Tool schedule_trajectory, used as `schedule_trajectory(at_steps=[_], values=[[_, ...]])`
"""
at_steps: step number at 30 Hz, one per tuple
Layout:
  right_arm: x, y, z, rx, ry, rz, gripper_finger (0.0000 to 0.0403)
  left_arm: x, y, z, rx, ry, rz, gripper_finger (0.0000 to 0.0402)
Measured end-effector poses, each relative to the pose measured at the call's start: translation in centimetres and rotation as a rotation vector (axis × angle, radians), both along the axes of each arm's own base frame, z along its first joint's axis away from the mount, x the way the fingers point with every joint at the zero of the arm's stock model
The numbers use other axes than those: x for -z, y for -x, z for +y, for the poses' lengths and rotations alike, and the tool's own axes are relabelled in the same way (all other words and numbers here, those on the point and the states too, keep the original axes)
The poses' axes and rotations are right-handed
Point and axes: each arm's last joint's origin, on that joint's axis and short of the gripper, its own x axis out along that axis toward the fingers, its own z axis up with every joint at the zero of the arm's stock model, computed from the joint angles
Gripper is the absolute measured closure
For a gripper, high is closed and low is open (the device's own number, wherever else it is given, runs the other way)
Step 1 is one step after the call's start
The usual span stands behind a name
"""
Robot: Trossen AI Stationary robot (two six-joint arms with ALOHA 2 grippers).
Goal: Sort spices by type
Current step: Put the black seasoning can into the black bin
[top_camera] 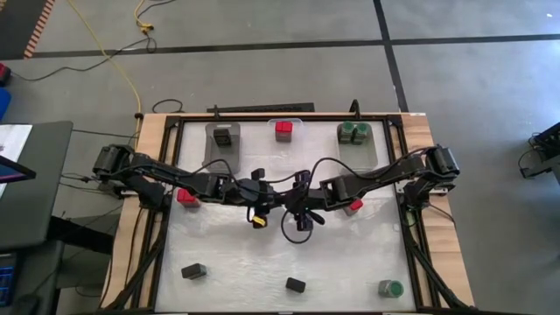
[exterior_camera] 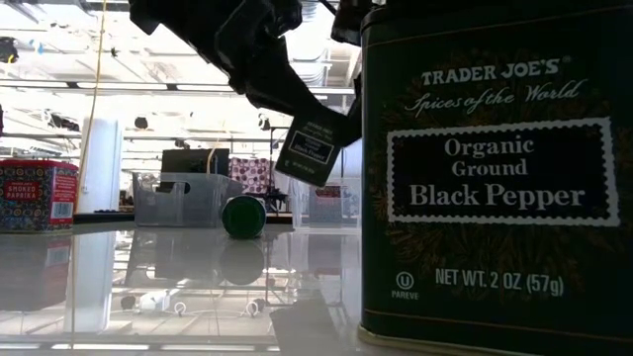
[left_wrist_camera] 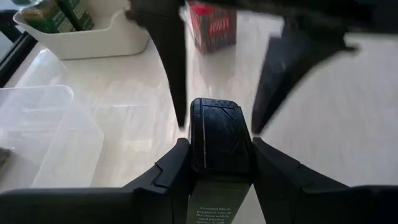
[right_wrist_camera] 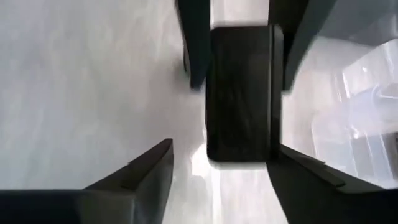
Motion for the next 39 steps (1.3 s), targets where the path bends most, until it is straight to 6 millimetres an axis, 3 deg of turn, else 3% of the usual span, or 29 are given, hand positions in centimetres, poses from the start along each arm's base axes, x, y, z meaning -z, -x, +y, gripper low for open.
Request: schedule_trajectory(at_steps=[5,12,24,28,32,39], values=[[-0.7,1.5,-0.8,0.075,-0.017,0.079,0.0105,-0.7,0.9,0.3,-0.011,-0.062,0.033,0.0266],[-1.4,3.1,-1.2,0.204,-0.085,0.129,0.0104,-3.1,4.4,1.6,-0.091,-0.140,0.056,0.0266],[1.1,3.6,-1.3,0.218,-0.072,0.185,0.0104,-4.5,16.6,6.9,-0.241,-0.208,-0.170,0.0266],[1.1,3.3,-1.4,0.214,-0.072,0.168,0.0103,-4.2,19.5,8.3,-0.260,-0.231,-0.237,0.0266],[0.9,2.9,-1.6,0.189,-0.063,0.132,0.0103,-3.3,20.8,9.9,-0.296,-0.225,-0.225,0.0267],[0.8,2.6,-2.1,0.177,-0.053,0.110,0.0103,-1.4,21.2,13.2,-0.304,-0.124,-0.168,0.0269]])
